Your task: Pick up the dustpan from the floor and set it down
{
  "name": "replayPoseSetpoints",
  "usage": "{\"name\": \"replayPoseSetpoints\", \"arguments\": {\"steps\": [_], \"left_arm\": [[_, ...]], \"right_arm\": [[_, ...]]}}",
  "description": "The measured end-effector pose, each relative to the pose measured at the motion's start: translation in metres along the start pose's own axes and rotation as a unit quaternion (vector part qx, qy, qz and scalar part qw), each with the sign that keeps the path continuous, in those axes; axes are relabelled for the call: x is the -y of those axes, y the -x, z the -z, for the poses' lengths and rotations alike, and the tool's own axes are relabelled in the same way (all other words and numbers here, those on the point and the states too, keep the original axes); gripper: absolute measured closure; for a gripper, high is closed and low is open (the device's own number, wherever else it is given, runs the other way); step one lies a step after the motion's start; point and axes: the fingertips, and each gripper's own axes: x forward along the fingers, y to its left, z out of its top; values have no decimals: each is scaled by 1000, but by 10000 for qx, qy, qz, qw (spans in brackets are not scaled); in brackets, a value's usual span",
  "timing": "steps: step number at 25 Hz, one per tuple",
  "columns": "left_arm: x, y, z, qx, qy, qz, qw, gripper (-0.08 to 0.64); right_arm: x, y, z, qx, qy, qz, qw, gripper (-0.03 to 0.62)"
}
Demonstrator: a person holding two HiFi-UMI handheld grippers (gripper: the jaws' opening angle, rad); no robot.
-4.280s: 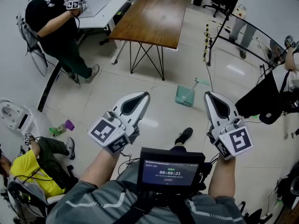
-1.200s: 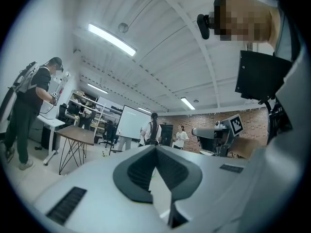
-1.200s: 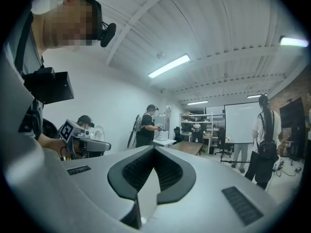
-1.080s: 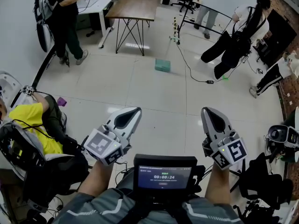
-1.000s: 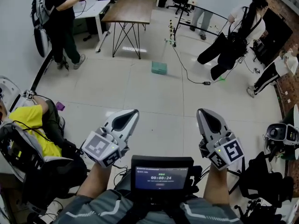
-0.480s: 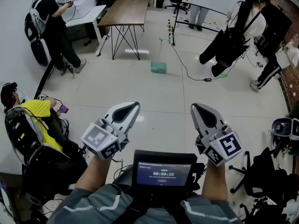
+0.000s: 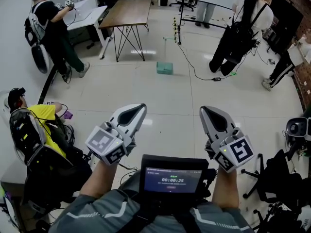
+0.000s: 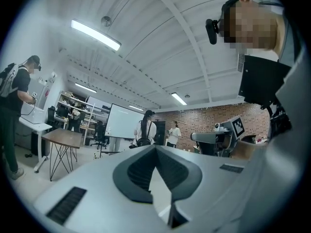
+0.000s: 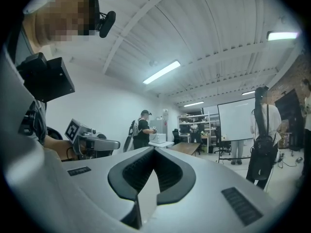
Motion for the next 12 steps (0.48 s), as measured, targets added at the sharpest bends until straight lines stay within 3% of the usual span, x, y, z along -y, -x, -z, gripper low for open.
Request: {"name": "replayPoseSetpoints", "arguments": {"steps": [5, 12], "left_arm": [[12, -10, 13, -17, 10, 40, 10000, 540], [13, -31, 2, -44, 22, 69, 10000, 540]], "right_arm": [[10, 15, 9, 8, 15, 53, 10000, 577], [32, 14, 0, -8, -17, 106, 9999, 577]]}}
